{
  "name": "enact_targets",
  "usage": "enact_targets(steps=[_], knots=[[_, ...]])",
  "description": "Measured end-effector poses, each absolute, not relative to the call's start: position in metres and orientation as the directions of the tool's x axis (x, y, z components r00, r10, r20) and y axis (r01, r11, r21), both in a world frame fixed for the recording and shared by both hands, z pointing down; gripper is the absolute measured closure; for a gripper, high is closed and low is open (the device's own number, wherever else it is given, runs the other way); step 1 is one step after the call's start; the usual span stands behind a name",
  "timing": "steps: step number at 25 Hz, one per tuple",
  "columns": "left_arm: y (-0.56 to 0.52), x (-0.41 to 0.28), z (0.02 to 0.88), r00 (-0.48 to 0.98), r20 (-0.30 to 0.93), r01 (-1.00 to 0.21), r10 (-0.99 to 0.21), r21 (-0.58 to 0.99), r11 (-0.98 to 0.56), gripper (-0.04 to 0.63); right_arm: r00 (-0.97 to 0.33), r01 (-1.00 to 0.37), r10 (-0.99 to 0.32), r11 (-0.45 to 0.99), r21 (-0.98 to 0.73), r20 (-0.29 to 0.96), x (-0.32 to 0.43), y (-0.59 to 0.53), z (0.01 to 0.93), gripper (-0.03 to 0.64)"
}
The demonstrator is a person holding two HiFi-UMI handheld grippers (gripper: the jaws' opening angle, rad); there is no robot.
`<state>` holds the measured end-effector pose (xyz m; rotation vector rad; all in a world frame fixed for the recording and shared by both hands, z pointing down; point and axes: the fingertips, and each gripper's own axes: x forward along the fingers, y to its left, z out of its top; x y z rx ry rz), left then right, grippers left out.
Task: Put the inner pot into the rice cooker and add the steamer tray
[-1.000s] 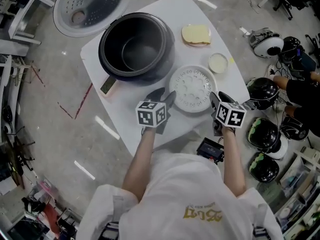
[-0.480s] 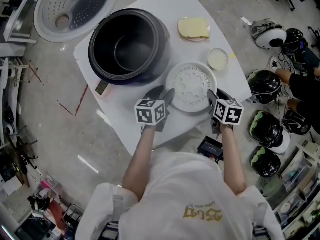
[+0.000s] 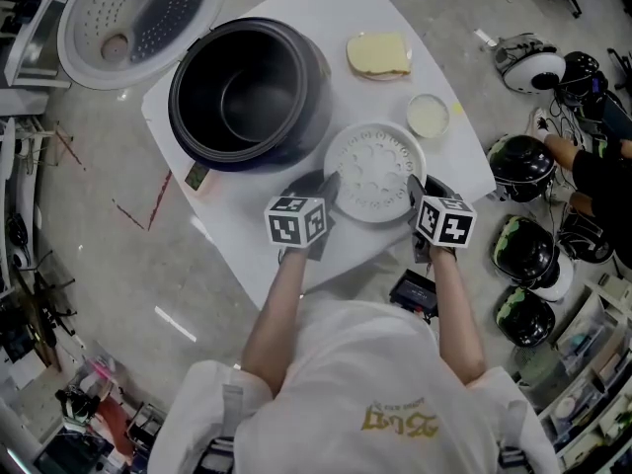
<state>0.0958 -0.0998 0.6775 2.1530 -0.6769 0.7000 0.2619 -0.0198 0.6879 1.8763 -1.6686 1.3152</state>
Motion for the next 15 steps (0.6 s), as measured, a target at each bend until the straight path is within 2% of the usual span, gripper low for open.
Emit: enact_targets(steps=[15], knots=[[-0.096, 0.095, 0.664, 0.725, 0.646, -0.646, -0.241, 0.515, -0.563, 0.499, -0.105, -0.879, -0.651, -0.292, -0.376, 0.752, 0.260, -0.013, 0.673, 0.526]])
